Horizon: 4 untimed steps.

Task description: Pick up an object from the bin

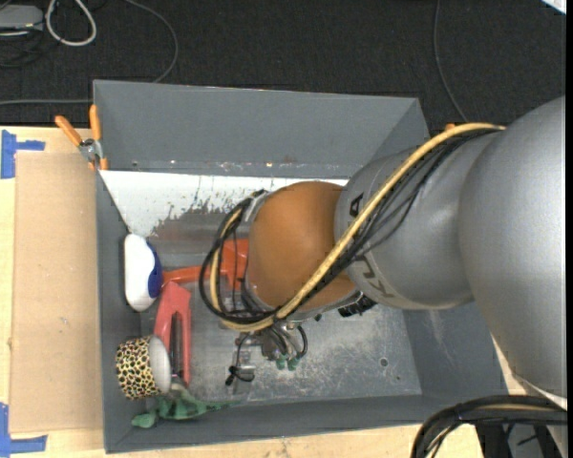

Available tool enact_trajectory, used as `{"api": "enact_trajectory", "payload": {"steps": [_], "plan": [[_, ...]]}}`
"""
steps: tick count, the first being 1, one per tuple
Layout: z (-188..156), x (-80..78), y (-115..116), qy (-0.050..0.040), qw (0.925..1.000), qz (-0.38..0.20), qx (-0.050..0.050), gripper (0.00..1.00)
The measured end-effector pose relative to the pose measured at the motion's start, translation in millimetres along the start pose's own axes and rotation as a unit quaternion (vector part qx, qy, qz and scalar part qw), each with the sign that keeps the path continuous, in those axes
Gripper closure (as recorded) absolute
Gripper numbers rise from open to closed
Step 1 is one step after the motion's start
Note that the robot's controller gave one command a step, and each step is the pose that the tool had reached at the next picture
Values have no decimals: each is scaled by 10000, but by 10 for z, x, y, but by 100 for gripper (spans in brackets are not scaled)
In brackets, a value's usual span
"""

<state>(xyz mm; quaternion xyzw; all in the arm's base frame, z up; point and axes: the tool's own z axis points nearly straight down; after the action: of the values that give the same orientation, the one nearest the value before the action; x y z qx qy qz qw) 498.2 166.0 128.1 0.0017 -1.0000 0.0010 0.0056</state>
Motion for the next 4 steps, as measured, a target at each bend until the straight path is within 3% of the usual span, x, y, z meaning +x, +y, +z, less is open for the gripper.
{"api": "enact_trajectory", "payload": {"steps": [1, 2, 3, 4], "plan": [[-44, -21, -12, -37, 10000, 32, -8, 0], [565, -497, 652, -25, 9752, -2213, -10, 0], [-8, -348, 552, -38, 9827, -1851, -1, 0], [290, -365, 809, -3, 9050, -4254, -19, 0]]}}
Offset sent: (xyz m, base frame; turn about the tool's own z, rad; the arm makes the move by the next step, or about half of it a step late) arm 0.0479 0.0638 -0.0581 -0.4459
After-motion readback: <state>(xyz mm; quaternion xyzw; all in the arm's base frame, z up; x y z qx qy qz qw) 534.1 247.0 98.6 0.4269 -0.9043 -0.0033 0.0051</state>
